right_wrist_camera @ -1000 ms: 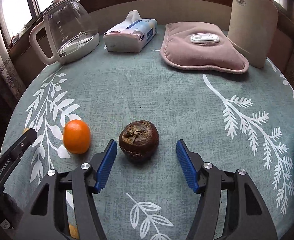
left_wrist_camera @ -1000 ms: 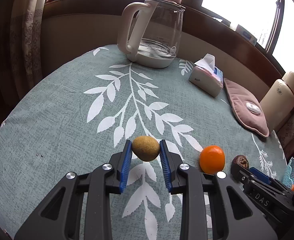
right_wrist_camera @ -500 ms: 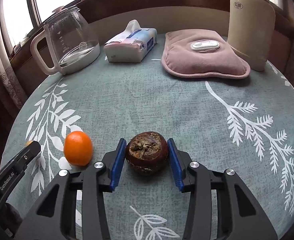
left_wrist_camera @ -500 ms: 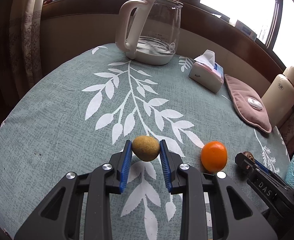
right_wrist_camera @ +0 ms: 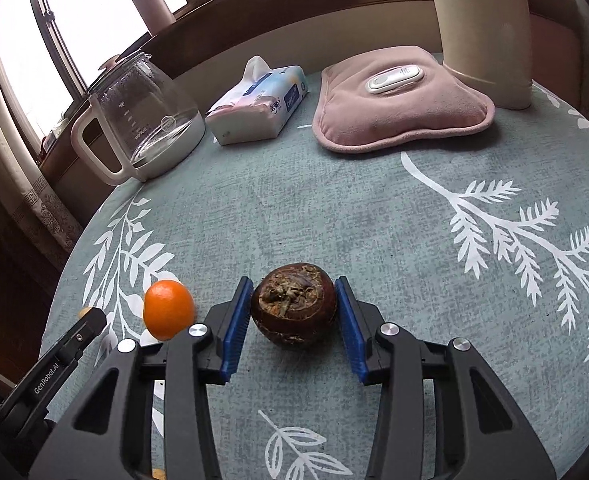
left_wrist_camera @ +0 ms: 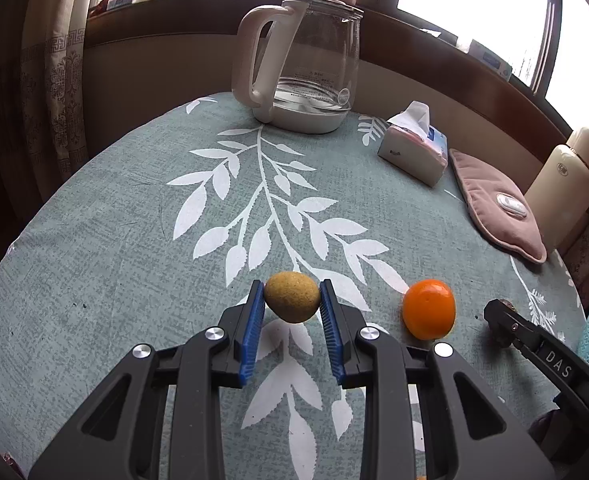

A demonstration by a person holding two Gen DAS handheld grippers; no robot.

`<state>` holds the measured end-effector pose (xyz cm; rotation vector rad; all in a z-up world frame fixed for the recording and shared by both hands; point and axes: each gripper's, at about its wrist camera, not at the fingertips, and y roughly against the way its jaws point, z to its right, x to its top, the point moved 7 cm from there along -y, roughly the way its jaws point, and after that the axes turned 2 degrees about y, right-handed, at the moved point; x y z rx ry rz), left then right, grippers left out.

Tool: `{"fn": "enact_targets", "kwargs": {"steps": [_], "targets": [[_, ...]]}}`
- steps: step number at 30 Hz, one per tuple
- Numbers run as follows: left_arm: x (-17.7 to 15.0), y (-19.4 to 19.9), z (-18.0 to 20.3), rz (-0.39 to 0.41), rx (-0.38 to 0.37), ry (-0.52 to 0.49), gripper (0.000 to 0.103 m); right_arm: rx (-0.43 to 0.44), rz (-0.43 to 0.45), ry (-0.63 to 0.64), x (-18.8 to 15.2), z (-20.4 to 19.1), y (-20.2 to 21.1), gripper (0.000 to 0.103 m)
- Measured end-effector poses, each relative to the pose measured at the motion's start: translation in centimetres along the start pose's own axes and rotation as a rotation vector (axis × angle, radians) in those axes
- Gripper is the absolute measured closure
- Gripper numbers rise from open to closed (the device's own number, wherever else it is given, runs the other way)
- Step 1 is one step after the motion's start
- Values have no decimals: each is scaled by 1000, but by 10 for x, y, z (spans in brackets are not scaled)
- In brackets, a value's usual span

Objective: Organize fruits
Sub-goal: 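Lift and carry the kiwi and passion fruit toward the blue basket with both tools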

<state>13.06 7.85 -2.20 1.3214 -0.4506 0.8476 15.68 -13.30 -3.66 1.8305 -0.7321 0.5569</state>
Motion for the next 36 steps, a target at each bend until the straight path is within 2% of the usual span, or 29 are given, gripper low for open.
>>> {"fn": "enact_targets", "kwargs": {"steps": [15, 19, 22, 26, 36], "targets": [[-1, -8, -12, -12, 9, 53, 75, 48, 8, -20, -1, -2, -4, 60], [2, -11, -21, -27, 1, 112, 75, 15, 5, -24, 1, 0, -5, 60], [5, -8, -20, -20, -4, 124, 75, -53, 2, -16, 3, 2, -2, 60], [9, 5, -13, -64, 30, 67, 75, -83, -63, -56, 2, 2, 13, 60], [79, 98, 21, -19, 13, -98, 75, -139, -21, -26, 53, -33, 109, 60]]}}
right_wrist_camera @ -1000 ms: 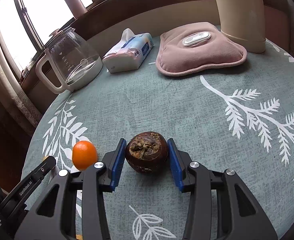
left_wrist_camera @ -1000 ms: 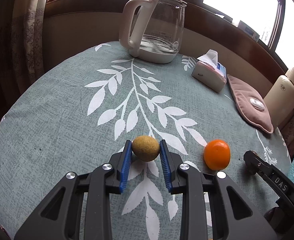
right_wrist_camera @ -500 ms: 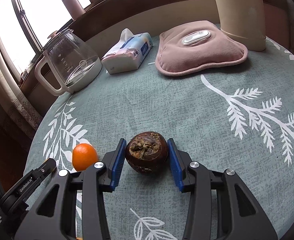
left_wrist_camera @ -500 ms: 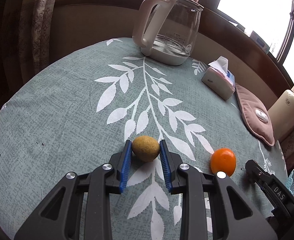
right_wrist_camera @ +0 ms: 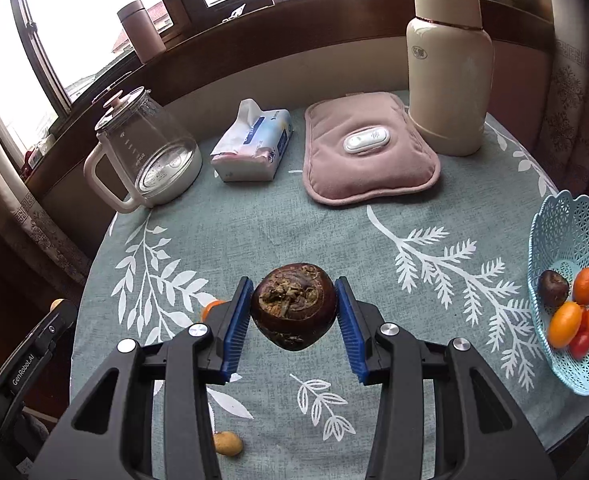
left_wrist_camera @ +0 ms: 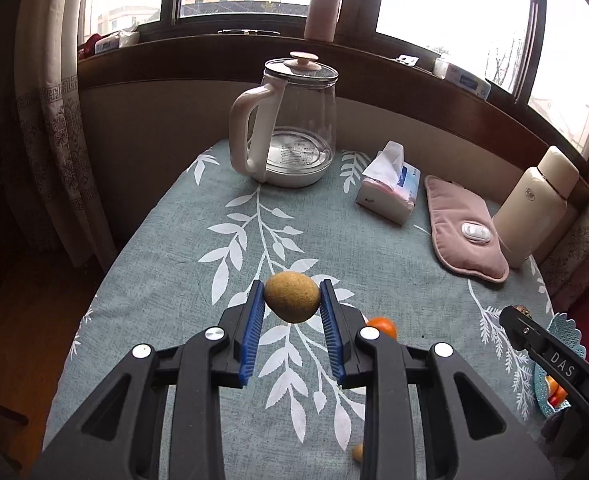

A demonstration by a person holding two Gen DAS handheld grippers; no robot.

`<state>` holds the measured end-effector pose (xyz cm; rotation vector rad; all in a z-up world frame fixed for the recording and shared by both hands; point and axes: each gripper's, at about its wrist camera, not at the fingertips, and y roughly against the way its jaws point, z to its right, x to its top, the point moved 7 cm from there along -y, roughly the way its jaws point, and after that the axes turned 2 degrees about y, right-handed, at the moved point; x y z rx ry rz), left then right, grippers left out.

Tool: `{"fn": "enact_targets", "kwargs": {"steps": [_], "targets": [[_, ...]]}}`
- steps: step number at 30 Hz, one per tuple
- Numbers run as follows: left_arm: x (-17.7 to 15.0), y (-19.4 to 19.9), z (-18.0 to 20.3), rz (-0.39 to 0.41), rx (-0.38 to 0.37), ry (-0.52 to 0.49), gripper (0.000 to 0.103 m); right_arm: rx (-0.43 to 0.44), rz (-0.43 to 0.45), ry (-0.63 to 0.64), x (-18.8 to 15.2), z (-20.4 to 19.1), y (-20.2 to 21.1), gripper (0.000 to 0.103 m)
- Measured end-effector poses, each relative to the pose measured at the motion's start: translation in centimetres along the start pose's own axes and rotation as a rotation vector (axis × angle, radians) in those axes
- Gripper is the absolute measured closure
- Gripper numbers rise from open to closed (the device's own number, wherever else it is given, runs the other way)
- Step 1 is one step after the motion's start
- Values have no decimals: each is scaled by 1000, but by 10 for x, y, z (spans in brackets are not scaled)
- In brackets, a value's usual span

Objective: Organize fruits
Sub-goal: 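Lift and carry the kiwi and passion fruit toward the blue basket with both tools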

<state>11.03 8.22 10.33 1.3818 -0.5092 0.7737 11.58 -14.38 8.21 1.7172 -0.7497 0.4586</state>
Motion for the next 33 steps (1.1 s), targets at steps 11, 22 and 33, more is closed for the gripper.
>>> {"fn": "enact_targets", "kwargs": {"steps": [11, 22, 33], "targets": [[41, 67, 20, 7, -56, -151, 75, -130, 109, -2, 55, 7, 105, 60], [59, 72, 20, -36, -78, -212, 75, -213, 75, -61, 58, 24, 129, 60], [38, 65, 106, -84, -80, -295, 75, -279, 1, -145, 51, 145, 122, 60]]}}
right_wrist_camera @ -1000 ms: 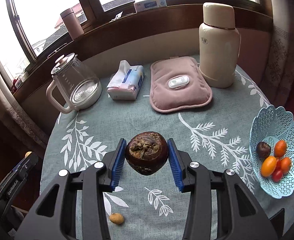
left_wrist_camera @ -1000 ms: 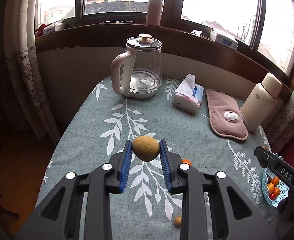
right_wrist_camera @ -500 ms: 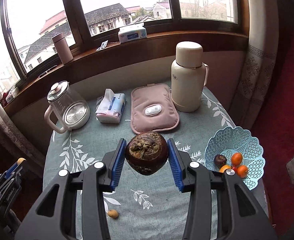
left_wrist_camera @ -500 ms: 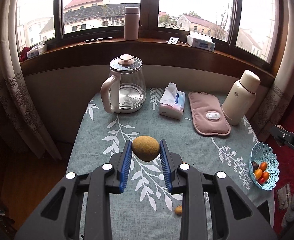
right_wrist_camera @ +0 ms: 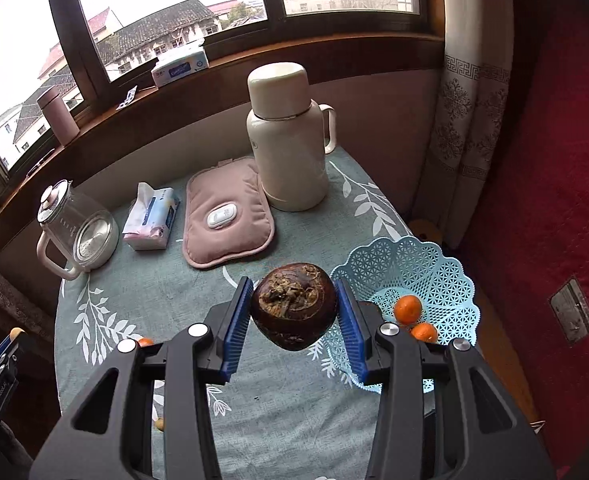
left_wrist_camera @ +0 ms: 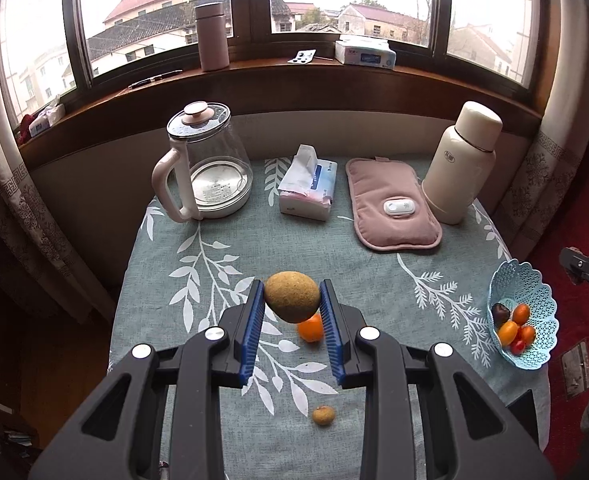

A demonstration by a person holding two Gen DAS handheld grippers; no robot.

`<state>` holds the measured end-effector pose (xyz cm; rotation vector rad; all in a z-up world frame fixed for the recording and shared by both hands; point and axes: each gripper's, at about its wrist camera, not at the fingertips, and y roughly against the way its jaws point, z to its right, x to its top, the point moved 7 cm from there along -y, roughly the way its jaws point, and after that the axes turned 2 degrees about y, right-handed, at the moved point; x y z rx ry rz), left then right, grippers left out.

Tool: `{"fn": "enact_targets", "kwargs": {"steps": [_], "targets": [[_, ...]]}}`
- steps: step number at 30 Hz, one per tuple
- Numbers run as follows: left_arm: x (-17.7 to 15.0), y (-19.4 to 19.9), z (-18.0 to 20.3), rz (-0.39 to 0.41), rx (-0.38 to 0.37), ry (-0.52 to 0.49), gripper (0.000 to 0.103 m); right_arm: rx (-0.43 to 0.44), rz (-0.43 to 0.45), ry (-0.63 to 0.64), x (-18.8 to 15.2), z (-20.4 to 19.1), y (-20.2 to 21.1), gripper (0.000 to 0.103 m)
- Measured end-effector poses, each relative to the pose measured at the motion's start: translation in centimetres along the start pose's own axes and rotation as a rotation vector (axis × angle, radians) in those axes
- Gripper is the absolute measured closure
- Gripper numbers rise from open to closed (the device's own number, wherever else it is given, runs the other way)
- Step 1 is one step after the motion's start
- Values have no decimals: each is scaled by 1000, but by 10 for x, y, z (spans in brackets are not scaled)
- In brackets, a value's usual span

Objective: Organize fruits
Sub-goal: 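Lift and carry the kiwi and passion fruit toward the blue basket with both tools, then release the passion fruit into the basket with the right tool while the left tool carries the kiwi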

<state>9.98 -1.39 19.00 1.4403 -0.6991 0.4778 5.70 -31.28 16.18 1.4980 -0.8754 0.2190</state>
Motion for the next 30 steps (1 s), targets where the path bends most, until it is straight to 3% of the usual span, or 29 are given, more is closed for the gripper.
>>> {"fn": "enact_targets", "kwargs": {"steps": [7, 16, 21, 30], "targets": [[23, -1, 63, 9, -10, -53, 75, -46, -69, -6, 7, 66, -51, 60], [21, -14, 95, -36, 50, -79, 75, -45, -204, 0, -12, 102, -118, 60], [20, -21, 115, -51, 54, -104, 75, -39, -232, -10, -20, 116, -131, 60], [9, -40, 166, -97, -23, -184, 75, -5, -258, -37, -26, 135, -135, 56]]}}
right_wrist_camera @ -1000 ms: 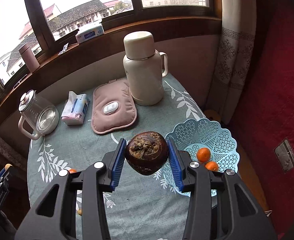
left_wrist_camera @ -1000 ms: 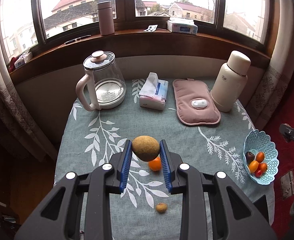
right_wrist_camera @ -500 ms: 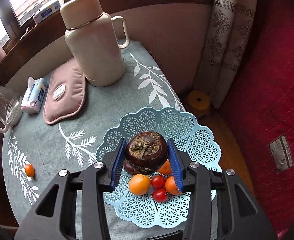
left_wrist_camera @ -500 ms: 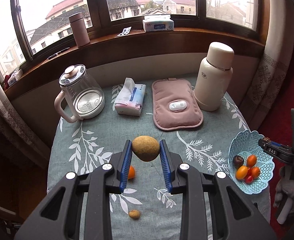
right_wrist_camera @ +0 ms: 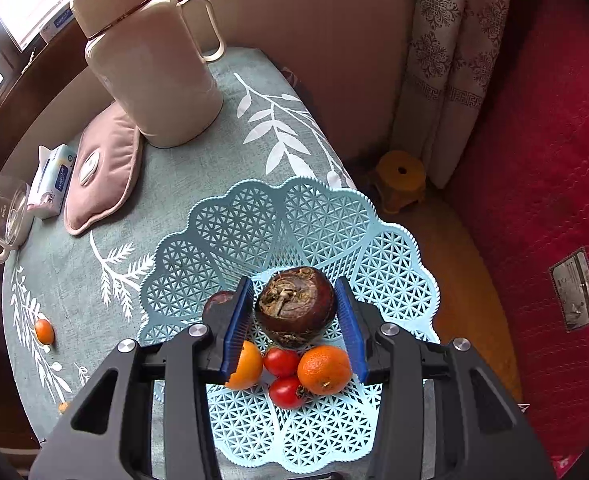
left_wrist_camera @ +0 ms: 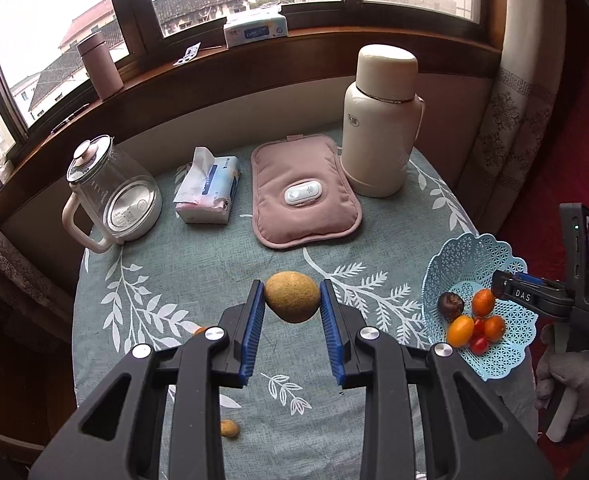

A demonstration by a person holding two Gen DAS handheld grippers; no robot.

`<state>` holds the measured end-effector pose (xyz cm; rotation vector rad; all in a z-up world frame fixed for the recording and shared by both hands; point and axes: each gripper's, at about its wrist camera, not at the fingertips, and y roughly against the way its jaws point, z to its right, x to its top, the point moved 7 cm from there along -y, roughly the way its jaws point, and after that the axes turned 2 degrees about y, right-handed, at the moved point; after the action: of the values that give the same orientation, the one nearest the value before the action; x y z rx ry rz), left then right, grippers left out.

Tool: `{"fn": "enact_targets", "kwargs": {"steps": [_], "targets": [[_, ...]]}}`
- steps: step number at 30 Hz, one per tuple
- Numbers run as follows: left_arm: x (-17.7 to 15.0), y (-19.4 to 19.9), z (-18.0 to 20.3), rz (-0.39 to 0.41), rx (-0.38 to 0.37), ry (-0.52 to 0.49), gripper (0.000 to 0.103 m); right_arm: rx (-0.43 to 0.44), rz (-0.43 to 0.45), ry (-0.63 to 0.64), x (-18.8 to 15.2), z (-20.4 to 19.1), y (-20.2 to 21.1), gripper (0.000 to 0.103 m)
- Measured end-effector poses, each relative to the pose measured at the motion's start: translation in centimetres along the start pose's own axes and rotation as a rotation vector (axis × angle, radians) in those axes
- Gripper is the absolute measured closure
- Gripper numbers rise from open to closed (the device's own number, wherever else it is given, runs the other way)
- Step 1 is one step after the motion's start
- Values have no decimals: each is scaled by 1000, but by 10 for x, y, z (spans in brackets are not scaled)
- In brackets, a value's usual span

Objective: Organize fruits
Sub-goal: 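Release the passion fruit into the basket with the right tool while the left tool carries the kiwi, then lower the kiwi into the blue basket and open the left tool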

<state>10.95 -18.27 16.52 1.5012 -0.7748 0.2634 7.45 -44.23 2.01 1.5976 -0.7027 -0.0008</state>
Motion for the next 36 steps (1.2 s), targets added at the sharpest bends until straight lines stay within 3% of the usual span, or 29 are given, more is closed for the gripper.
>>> {"fn": "enact_targets", "kwargs": {"steps": [1, 2, 10, 18, 27, 28, 29, 31, 36], "targets": [[0, -2, 6, -5, -14, -8, 75, 3, 5, -3, 0, 1, 2, 46], [0, -5, 12, -11, -30, -16, 75, -3, 15, -3, 1, 3, 4, 43], [-3, -25, 65, -51, -157, -89, 75, -39, 63, -67, 5, 32, 24, 43], [-18, -60, 124, -157, -302, -157, 75, -46, 78, -103, 1, 51, 33, 43], [-39, -89, 168, -236, -346, -218, 73, -57, 62, -139, -12, 70, 33, 43], [-40, -90, 170, -241, -344, -223, 70, -56, 60, -143, -13, 71, 33, 43], [-41, -90, 171, -243, -338, -226, 57, -54, 59, -146, -14, 72, 32, 43], [-40, -90, 171, -230, -325, -225, 41, -51, 56, -150, -16, 72, 32, 43], [-38, -88, 169, -223, -294, -238, 34, -39, 53, -148, -16, 68, 31, 43]]}}
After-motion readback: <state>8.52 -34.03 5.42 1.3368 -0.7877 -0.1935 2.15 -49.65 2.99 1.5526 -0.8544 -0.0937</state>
